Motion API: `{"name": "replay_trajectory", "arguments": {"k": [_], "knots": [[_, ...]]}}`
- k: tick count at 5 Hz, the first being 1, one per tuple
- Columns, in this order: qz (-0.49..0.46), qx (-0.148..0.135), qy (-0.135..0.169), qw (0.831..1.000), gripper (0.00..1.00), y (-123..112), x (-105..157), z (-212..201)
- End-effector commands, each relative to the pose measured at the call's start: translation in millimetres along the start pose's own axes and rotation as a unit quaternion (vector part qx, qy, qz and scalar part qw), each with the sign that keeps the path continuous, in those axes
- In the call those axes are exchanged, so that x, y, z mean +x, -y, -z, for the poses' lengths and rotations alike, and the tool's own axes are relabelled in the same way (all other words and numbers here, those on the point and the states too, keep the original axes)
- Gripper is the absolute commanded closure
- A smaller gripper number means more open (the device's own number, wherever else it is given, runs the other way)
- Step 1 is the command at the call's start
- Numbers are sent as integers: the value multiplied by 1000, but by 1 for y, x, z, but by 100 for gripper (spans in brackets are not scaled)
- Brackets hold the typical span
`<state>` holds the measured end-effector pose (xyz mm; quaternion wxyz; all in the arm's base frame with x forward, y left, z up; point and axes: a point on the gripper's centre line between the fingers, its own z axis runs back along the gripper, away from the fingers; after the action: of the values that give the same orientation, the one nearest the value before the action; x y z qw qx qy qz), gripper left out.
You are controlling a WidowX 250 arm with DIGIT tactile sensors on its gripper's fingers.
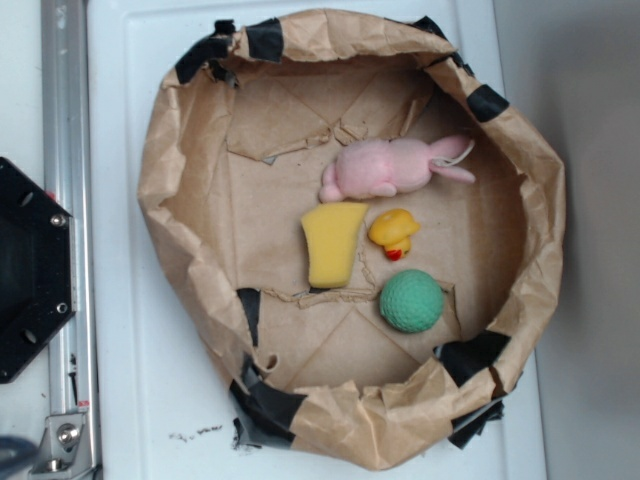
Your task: Grab the green ball.
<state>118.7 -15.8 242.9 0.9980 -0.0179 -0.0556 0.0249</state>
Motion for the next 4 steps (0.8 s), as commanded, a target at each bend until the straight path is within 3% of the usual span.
{"name": "replay_trajectory", "arguments": {"k": [1, 2, 3, 4], "knots": [[0, 0, 0, 1000, 0, 0, 0, 0], [16, 24, -79, 996, 0, -5, 41, 41], [-40, 20, -35, 998, 0, -1, 84, 81], [-4, 45, 4, 999, 0, 8, 123, 110]]}}
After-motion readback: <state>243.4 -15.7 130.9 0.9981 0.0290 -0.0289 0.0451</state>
